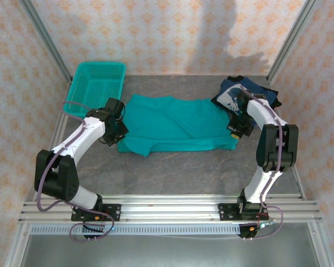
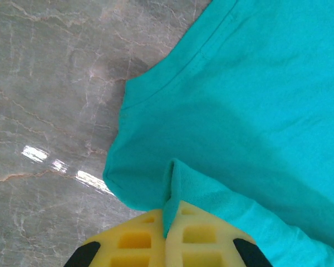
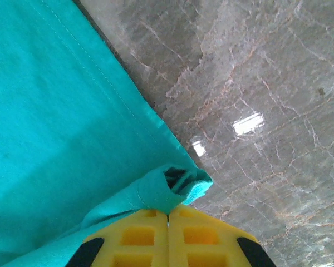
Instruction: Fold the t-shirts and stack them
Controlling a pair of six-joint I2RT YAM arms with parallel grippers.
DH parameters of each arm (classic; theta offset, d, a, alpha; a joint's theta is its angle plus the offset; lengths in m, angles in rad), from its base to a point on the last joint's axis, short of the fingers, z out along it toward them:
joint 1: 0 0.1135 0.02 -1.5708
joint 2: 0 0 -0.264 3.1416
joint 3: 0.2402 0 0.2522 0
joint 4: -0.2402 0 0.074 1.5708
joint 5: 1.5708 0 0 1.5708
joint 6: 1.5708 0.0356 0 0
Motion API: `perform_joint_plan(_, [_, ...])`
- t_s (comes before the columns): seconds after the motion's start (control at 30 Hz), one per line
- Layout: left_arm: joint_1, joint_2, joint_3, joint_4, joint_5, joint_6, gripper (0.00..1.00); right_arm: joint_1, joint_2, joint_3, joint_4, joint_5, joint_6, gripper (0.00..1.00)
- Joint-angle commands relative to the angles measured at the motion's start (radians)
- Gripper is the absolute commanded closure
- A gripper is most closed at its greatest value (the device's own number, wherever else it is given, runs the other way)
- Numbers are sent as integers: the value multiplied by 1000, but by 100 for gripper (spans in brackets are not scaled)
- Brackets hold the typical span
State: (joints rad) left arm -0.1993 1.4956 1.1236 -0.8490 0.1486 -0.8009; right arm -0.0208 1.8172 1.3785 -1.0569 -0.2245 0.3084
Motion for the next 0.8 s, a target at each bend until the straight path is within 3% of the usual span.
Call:
perform_joint_plan(0.0, [14,17,42,-25,-52,26,100,-11,25,40,-12,41,-20,100])
perform_joint_plan(0.77, [29,228,188,-13,-109,91,100,-18,201,197,-21,23,-39,100])
